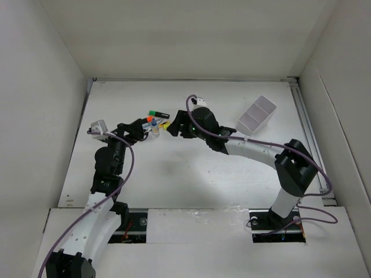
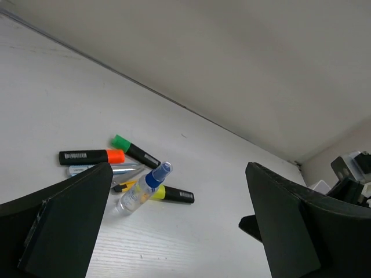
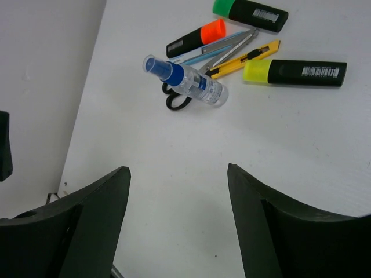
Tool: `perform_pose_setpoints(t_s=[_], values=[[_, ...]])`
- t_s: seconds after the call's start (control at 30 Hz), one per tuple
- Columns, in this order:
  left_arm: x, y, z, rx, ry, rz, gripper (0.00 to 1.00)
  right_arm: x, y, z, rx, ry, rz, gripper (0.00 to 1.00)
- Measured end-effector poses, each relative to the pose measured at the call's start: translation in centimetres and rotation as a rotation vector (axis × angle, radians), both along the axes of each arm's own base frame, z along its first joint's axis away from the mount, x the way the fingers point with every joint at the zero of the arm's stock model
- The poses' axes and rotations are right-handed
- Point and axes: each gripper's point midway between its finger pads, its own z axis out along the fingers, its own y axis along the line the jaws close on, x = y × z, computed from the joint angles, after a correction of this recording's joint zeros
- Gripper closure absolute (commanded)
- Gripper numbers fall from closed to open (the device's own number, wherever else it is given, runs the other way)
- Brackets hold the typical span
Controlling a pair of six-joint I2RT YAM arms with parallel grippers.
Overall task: Sort the stationery into containers
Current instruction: Pick up the stationery from the center of the board.
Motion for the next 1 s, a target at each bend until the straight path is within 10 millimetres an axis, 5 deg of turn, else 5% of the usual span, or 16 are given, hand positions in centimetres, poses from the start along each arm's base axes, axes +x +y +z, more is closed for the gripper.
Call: perform_pose_setpoints(t_s=[0.13, 0.3, 0.43, 0.5, 0.53, 0.63, 0.8, 0.9, 1.0], values=[[0.1, 1.2, -0.7, -0.06, 0.037, 0.074, 0.0, 0.7, 0.4, -0.2, -0.023, 0.003, -0.007, 0.33], [0.4, 3.5, -3.4, -0.158, 0.204, 0.239, 0.0, 1.2, 0.9, 0.9, -0.019, -0.022, 0.0, 0.98], [0.3, 4.0, -4.2, -0.177, 0.248, 0.276, 0.0, 1.9, 1.6, 1.3, -0.019, -0.029, -0.001, 1.0], [0.2, 3.7, -3.7, -0.167, 0.225, 0.249, 0.0, 2.4, 1.9, 1.1, -0.035, -0.026, -0.004, 0.84], [0.1, 3.5, -3.3, -0.158, 0.209, 0.234, 0.0, 2.6, 2.1, 1.0, -0.041, -0.027, -0.007, 0.63], [-0.1, 3.4, -2.7, -0.151, 0.18, 0.22, 0.0, 3.3, 2.3, 0.6, -0.071, -0.028, -0.016, 0.38], [0.3, 2.8, -3.4, -0.123, 0.214, 0.189, 0.0, 4.8, 2.9, -0.5, -0.129, -0.021, -0.041, 0.21], [0.9, 2.2, -4.1, -0.108, 0.253, 0.165, 0.4, 5.5, 3.4, -1.5, -0.179, -0.022, -0.049, 0.2], [0.9, 1.8, -4.9, -0.104, 0.283, 0.15, 0.62, 5.5, 4.4, -2.4, -0.229, -0.032, -0.03, 0.2]])
